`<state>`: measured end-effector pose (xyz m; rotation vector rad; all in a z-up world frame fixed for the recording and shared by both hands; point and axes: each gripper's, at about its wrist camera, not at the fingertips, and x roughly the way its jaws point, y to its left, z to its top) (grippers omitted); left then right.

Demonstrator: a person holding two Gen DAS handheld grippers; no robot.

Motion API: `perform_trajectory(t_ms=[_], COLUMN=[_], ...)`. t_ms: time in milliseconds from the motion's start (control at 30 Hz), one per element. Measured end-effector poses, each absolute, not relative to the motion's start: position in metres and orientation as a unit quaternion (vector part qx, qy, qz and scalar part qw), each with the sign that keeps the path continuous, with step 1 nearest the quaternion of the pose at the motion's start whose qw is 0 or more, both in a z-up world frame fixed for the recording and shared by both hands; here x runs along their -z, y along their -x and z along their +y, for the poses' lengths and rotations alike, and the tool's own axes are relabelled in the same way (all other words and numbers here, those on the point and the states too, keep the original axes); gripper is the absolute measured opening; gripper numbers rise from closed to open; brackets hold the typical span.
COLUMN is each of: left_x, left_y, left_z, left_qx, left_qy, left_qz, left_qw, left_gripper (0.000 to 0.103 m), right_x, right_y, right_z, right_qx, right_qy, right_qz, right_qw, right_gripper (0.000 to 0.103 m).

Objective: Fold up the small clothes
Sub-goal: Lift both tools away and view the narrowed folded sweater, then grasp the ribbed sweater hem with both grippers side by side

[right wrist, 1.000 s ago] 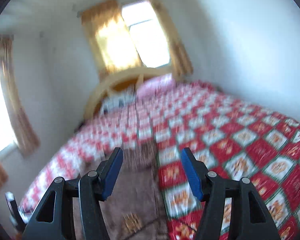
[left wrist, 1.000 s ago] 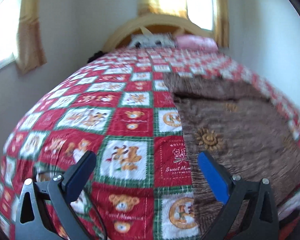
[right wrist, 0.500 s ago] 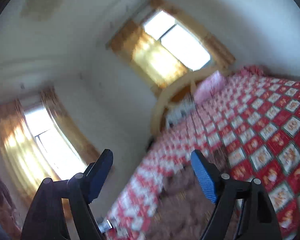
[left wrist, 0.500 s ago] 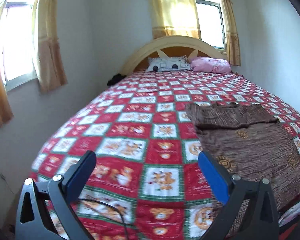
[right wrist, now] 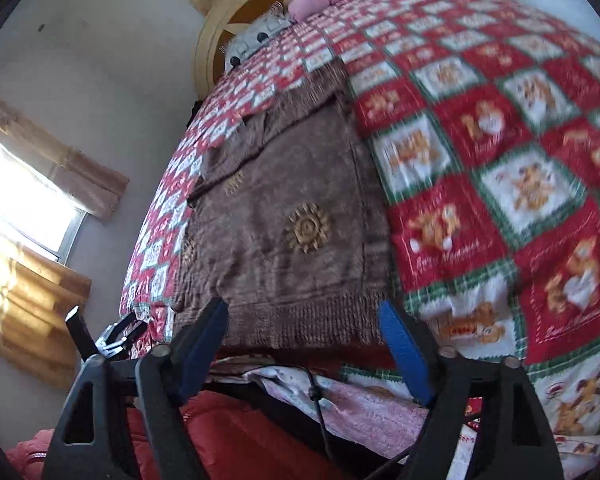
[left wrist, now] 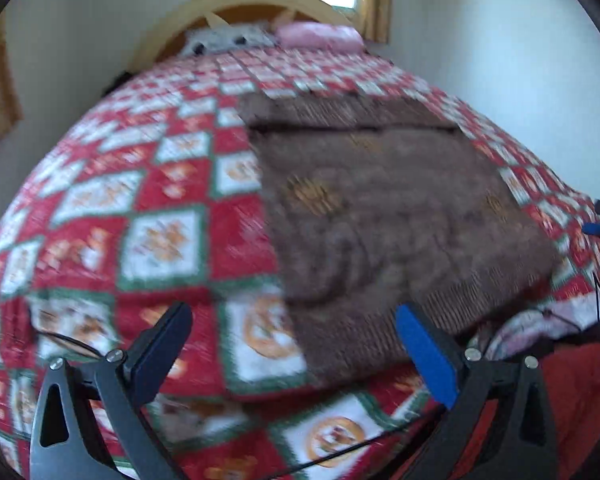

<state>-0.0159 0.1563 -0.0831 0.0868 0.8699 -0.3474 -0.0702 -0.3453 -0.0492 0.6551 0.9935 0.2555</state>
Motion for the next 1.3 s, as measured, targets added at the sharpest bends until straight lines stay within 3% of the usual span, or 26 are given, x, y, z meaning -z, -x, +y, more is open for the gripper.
perform_trajectory(t_ms=[133, 233, 400, 500, 600, 800, 867, 967, 1000, 1100, 1233, 1300], left_x=[0.111, 0.126, 0.123, 0.122, 0.121, 0.121, 0.122, 0.121, 0.121, 0.122, 0.123, 0.123], left_y=[0.012, 0.007, 0.011, 0.017, 0.017, 0.013, 0.012, 0.013, 0.012, 0.012, 0.013, 0.013], left_z=[0.150, 0.159, 0.168, 0.168, 0.162, 0.157, 0.160, 0.161, 0.163, 0.172, 0.171, 0.169], left_qx=[0.187, 0.184, 0.189, 0.185, 0.207, 0.215, 0.217, 0.221, 0.223, 0.226, 0.231, 0.241], left_qy=[0.010, 0.060, 0.100, 0.093, 0.085, 0.073, 0.083, 0.082, 0.085, 0.108, 0.125, 0.139], left_qz=[0.456, 0.479, 0.466, 0.464, 0.471, 0.479, 0.484, 0.497, 0.502, 0.514, 0.513, 0.511], left_qw=[0.870, 0.856, 0.858, 0.861, 0.853, 0.848, 0.843, 0.835, 0.831, 0.821, 0.817, 0.813], left_gripper=[0.101, 0.090, 0.090, 0.078, 0.067, 0.063, 0.053, 0.029, 0.028, 0.029, 0.041, 0.060], right_x=[0.078, 0.089, 0.095, 0.097, 0.101, 0.104, 0.105, 0.104, 0.104, 0.104, 0.104, 0.107], right_y=[0.069, 0.069, 0.062, 0.061, 0.061, 0.060, 0.061, 0.060, 0.060, 0.061, 0.060, 0.060], right_z=[-0.350, -0.344, -0.322, -0.315, -0.315, -0.320, -0.317, -0.314, -0.313, -0.313, -0.311, -0.311], right_qx=[-0.108, -0.097, -0.091, -0.110, -0.112, -0.124, -0.126, -0.123, -0.127, -0.141, -0.152, -0.147], right_qy=[-0.312, -0.296, -0.231, -0.222, -0.232, -0.259, -0.254, -0.239, -0.241, -0.251, -0.258, -0.258], right_qz=[0.487, 0.494, 0.513, 0.519, 0.518, 0.513, 0.512, 0.515, 0.516, 0.510, 0.504, 0.507], right_qw=[0.808, 0.811, 0.822, 0.818, 0.816, 0.809, 0.811, 0.814, 0.812, 0.811, 0.810, 0.809], right_gripper=[0.064, 0.064, 0.064, 0.028, 0.028, 0.028, 0.027, 0.015, 0.014, 0.014, 0.013, 0.014])
